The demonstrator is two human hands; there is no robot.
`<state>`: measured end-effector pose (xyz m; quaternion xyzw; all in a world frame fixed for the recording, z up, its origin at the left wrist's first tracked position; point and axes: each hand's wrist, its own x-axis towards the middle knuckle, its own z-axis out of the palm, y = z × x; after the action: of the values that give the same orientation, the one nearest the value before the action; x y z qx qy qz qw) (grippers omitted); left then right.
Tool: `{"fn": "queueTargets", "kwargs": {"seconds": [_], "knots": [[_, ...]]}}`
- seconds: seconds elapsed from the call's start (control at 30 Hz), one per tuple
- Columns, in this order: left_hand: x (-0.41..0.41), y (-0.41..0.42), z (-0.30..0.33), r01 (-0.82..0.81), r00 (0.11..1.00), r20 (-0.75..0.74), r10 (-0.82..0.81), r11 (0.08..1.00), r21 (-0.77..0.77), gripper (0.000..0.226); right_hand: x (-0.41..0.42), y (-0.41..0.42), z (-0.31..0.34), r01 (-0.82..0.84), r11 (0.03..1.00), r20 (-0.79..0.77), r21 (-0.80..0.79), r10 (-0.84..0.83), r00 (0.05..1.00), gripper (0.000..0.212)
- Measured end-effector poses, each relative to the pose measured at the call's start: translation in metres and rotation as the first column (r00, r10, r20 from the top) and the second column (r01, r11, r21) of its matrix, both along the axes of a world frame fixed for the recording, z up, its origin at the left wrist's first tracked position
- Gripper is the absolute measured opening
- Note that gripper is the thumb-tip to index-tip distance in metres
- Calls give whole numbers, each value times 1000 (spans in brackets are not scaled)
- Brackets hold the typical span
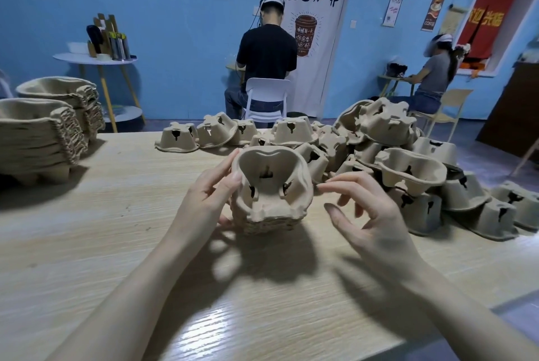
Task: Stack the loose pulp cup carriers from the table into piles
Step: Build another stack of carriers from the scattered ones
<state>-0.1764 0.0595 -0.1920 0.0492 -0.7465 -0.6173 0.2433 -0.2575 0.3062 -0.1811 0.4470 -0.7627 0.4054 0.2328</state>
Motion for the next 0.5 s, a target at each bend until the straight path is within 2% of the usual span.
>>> {"fn": "queueTargets", "kwargs": {"seconds": [0.13, 0.3, 0.4, 0.5], "knots": [[0, 1, 1, 10, 1000, -21, -10, 1000, 4, 56, -24, 28, 19, 237, 971, -15, -20, -237, 971, 27], [2, 3, 2, 10, 999, -31, -9, 1000, 25, 51, -66, 73, 49, 604, 786, 51, 131, -614, 788, 34], [2, 3, 2, 11, 999, -36, -10, 1000, 29, 50, -87, 91, 60, 687, 657, 110, 310, -742, 661, 42], [2, 3, 2, 12, 999, -38, -11, 999, 32, 49, -93, 101, 61, 676, 621, 199, 396, -777, 597, 51]]}}
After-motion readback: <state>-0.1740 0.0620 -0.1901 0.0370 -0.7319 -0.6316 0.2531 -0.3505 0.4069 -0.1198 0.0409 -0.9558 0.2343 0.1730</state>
